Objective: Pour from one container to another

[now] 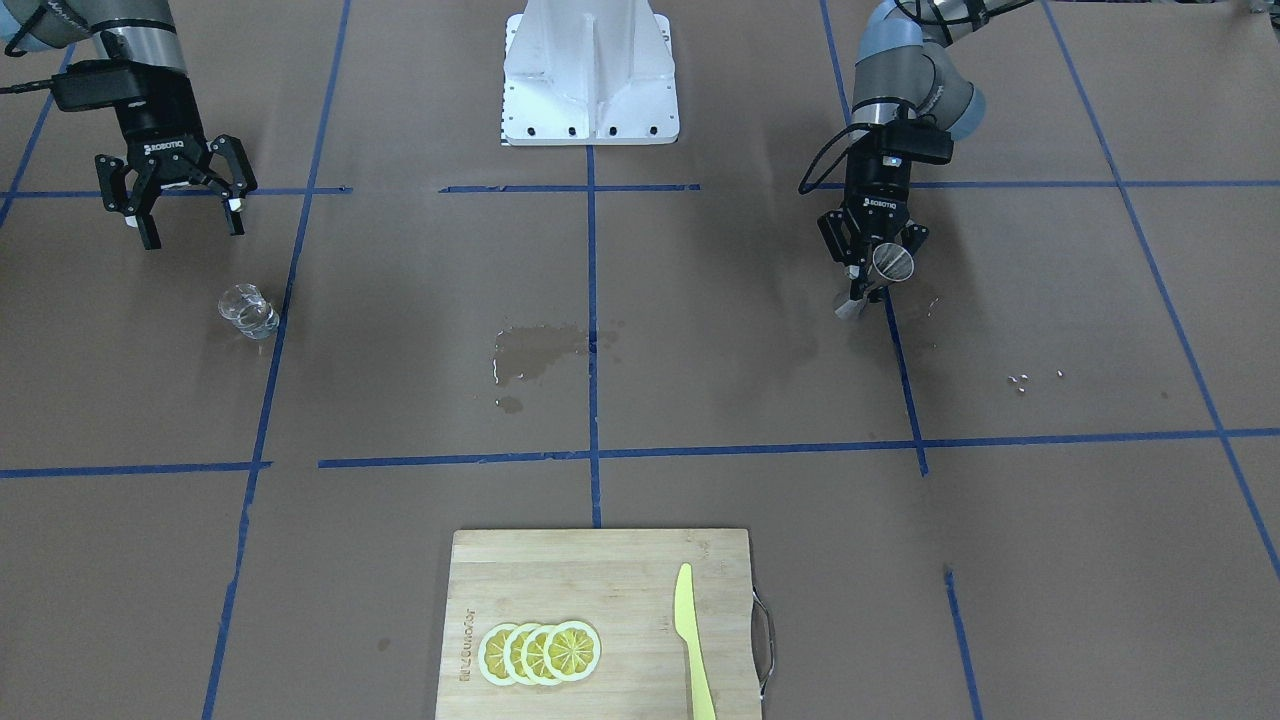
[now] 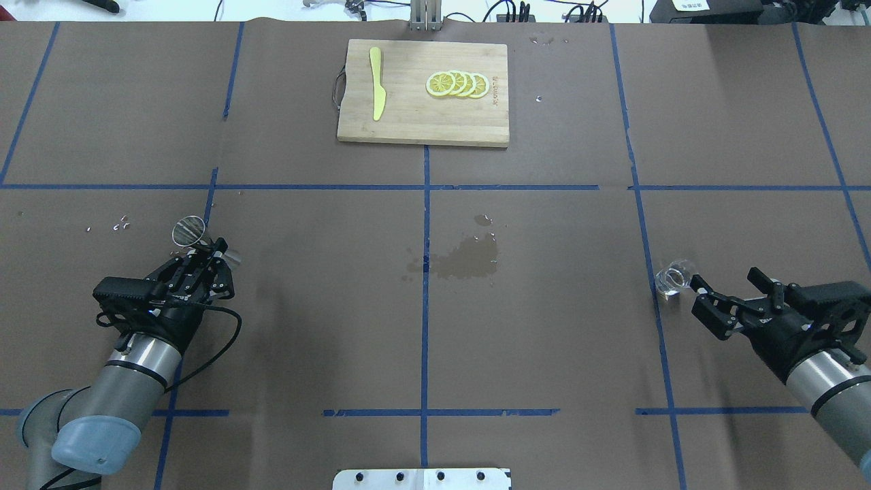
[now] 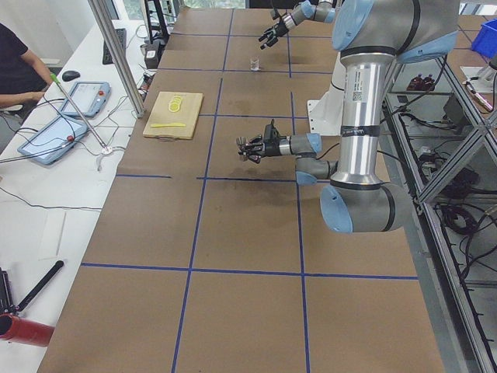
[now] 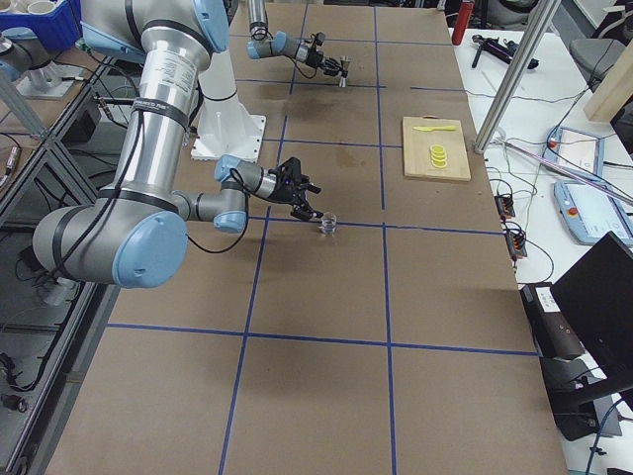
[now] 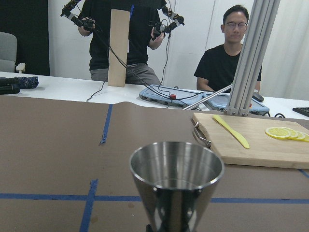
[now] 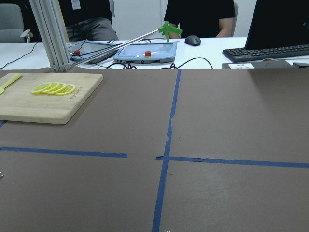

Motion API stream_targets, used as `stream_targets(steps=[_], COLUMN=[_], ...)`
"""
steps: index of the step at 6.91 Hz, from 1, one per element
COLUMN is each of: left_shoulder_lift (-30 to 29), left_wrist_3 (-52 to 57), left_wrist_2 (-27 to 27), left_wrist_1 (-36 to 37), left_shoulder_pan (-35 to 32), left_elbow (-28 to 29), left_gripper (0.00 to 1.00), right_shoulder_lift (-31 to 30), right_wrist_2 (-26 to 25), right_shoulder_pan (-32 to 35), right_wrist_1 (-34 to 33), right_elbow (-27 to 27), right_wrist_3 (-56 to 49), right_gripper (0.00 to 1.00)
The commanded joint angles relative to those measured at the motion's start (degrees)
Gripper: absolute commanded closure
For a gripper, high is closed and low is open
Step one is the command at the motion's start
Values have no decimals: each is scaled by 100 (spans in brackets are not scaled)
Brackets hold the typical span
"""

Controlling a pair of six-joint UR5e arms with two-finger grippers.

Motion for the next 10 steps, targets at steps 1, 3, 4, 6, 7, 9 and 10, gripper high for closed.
stream_targets(steps=[1,3,4,6,7,9,10], left_shoulder_lift=[-10,-36,-45,-45,-45,-45,-45], left_wrist_3=[11,11,11,11,11,11,11], left_wrist_2=[9,18,18,18,18,18,18], left_wrist_1=[-1,-1,-9,-9,-18,-27,-36], left_shoulder_pan=[-6,-6,-6,-6,-6,-14,-14], left_elbow=[-3,-3,-3,-12,-12,-12,-12], left_gripper=[100,100,100,100,100,100,100], right_shoulder_lift=[172,584,603,830,867,981,1034], right_wrist_2=[-1366,-1719,-1720,-1677,-1668,-1589,-1510], right_shoulder_pan=[-673,-682,-682,-682,-682,-674,-674], right_wrist_1=[-637,-621,-612,-603,-594,-603,-603], right_elbow=[-347,-1102,-1175,-1499,-1544,-1615,-1615], right_wrist_3=[665,702,719,877,878,860,825], right_gripper=[0,1,1,1,1,1,1])
